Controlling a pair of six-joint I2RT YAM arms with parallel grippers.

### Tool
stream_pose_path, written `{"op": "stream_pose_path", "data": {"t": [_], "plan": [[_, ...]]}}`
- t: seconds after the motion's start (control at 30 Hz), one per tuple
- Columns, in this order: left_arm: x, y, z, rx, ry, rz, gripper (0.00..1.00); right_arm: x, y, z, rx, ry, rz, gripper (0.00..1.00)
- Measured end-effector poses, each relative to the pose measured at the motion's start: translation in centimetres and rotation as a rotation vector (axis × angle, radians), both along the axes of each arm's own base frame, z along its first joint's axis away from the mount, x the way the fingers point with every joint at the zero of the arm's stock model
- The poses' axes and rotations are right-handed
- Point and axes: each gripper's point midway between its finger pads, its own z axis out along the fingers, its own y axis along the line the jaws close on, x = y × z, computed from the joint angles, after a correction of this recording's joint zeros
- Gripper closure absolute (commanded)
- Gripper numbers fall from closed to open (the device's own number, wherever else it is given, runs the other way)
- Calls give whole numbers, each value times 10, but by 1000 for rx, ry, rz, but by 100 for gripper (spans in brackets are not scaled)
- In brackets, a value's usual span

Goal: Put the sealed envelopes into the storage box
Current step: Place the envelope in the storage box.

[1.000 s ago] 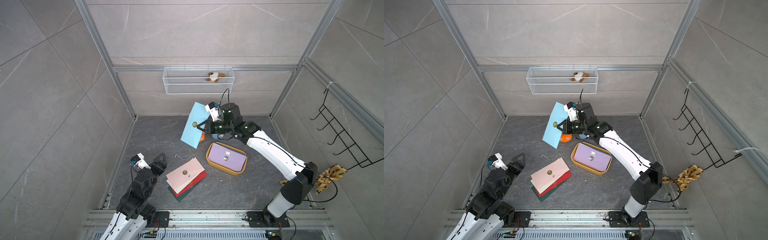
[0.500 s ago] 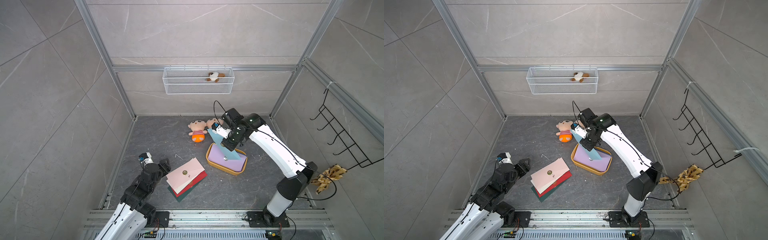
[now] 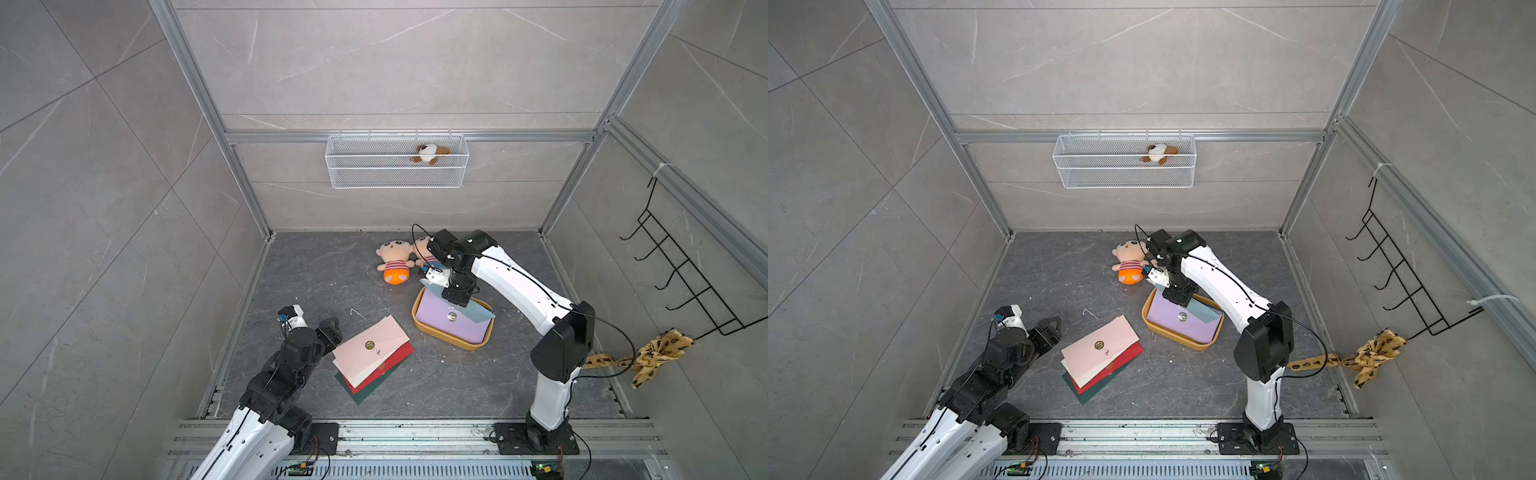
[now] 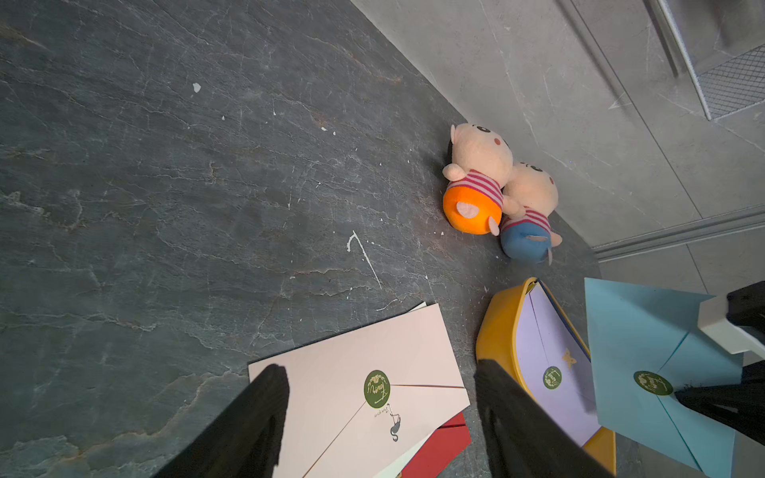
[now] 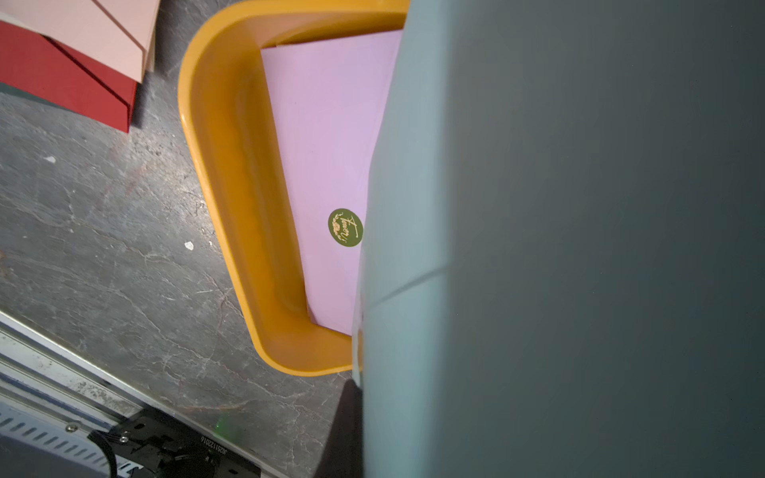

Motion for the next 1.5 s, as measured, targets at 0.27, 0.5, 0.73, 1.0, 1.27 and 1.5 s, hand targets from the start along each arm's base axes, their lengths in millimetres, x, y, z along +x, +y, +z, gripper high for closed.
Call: {"op": "stream_pose_path", "data": {"t": [0.27,0.5,0.73,1.0,1.27,1.5], "plan": [[0,0,0,0,0,0,24,-8,-6,-24,-55,73,32,97],[0,0,0,0,0,0,24,-6,-3,-44,-86,118,49,74],[0,0,0,0,0,-1,24,-5,1,-51,-92,124,57,71],[0,0,-1,1,1,-1,24,7,-3,-53,-132,77,57,67],[0,0,-1,0,2,-2,24,23,5,-61,-140,59,49,93],[0,-1,-1,-1,3,-4,24,32,14,-66,-129,64,48,100]]}}
